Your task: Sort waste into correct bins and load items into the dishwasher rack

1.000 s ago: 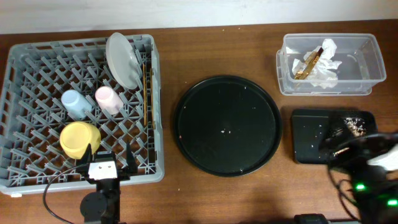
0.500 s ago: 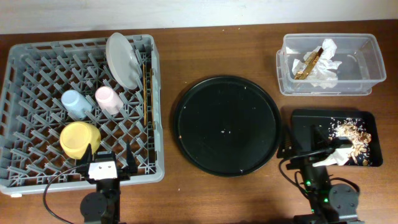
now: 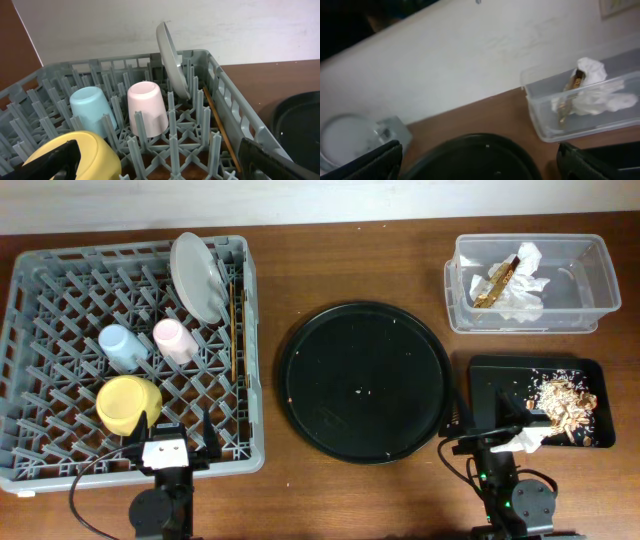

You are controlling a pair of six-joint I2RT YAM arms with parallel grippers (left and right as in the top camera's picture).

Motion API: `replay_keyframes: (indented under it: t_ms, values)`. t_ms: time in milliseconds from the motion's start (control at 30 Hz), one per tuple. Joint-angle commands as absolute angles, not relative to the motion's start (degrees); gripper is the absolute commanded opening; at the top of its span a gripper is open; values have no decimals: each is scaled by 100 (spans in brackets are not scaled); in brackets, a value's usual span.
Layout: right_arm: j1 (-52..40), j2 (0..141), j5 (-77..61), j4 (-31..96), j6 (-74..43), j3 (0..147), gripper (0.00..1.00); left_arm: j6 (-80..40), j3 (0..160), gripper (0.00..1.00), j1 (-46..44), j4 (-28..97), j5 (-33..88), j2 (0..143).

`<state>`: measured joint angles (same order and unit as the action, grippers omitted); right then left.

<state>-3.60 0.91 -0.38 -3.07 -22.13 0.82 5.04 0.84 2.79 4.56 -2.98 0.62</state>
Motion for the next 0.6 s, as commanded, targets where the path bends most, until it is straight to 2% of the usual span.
replay_keyframes:
  t_ms: [0,100,233,567]
  values:
    - [-405,19,73,-69,-1164,32,99,475,51,99,311,458,-235,30]
    - [-368,19,67,478,-611,32,99,475,51,99,311,458,-235,30]
    - [-191,19,67,478,-355,32,99,475,51,99,311,458,-235,30]
    - [-110,19,51,480,-342,32,99,475,51,99,311,458,-235,30]
